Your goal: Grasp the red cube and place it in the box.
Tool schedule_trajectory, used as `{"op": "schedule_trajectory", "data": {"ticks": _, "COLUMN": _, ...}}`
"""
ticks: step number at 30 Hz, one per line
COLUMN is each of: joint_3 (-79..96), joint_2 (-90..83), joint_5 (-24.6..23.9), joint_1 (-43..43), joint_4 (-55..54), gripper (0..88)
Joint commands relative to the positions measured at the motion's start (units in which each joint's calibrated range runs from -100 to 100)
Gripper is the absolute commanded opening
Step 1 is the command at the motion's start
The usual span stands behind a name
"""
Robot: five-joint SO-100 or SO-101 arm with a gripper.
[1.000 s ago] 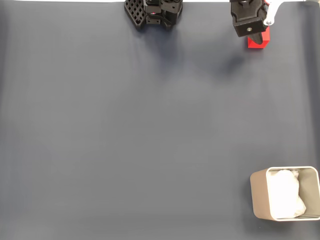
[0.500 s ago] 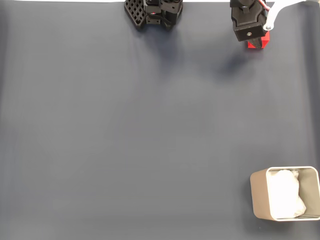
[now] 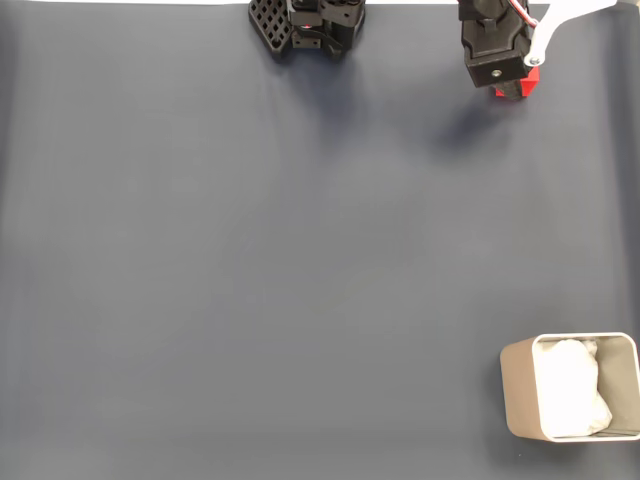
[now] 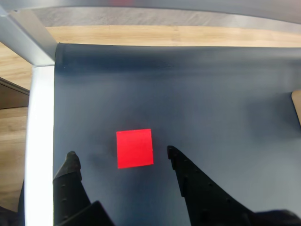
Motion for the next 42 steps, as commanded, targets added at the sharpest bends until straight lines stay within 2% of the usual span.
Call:
{"op": "schedule_trajectory", "data": {"ticks": 1, "joint_3": -0.5, "joint_2": 0.9, "joint_5": -0.4, "joint_1": -0.5, "joint_4": -1.9, "gripper": 42.6}}
{"op": "schedule_trajectory", "data": {"ticks": 42, "joint_3": -3.1, "joint_2": 6.4, "joint_5": -2.1, "joint_1": -3.4, "joint_4": -4.8, "gripper": 42.2}}
